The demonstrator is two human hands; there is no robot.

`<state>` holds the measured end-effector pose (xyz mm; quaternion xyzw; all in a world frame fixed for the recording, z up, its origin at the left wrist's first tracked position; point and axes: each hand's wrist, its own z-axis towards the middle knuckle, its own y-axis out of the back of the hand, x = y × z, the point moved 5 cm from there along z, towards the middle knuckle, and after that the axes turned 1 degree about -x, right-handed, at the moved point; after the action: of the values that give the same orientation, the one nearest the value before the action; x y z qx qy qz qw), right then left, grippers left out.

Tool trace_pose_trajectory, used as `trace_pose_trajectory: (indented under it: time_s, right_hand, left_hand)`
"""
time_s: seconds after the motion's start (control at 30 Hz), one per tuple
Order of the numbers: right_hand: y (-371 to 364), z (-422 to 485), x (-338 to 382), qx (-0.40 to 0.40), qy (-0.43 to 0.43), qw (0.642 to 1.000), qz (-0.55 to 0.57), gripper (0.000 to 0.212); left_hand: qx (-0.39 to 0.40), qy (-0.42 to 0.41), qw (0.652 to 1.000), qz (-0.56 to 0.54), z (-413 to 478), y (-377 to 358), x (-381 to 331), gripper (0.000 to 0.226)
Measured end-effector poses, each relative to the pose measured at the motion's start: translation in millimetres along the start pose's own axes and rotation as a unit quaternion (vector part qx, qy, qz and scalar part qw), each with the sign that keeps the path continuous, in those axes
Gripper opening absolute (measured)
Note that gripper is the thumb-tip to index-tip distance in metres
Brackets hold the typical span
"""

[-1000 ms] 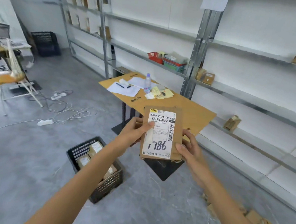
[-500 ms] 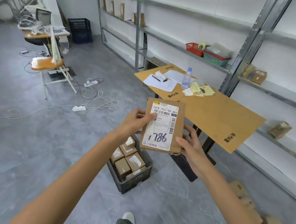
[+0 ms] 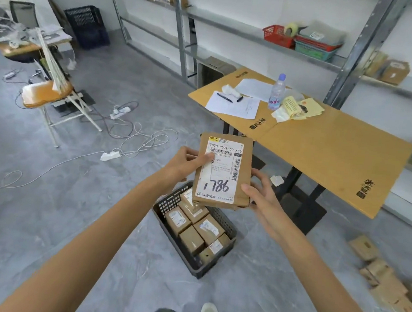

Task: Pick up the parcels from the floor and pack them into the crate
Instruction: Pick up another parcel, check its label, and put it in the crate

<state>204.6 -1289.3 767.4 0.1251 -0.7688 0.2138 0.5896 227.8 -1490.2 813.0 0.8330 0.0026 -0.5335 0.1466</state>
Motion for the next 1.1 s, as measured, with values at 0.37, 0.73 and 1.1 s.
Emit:
trace_pose_trajectory:
  time_s: [0.37,0.73,1.1]
  right_hand:
    - [-80,91,-11,-0.079,0.001,0.997,0.009,0.069]
    - [-190,155,-51,-0.232,-0.046,0.964,0.125,0.067]
    - [-164,212,-114,-0.311,-0.104,0.913,0.242,0.084]
  left_hand:
    - [0.148,-0.015,0.988,-0.029,111,89,-1,0.092]
    - [0.202,-0.002,0.979,-0.041,207,177,12,0.045]
    - [0.249,0.103,0.963,0.014,270,141,70,0.05]
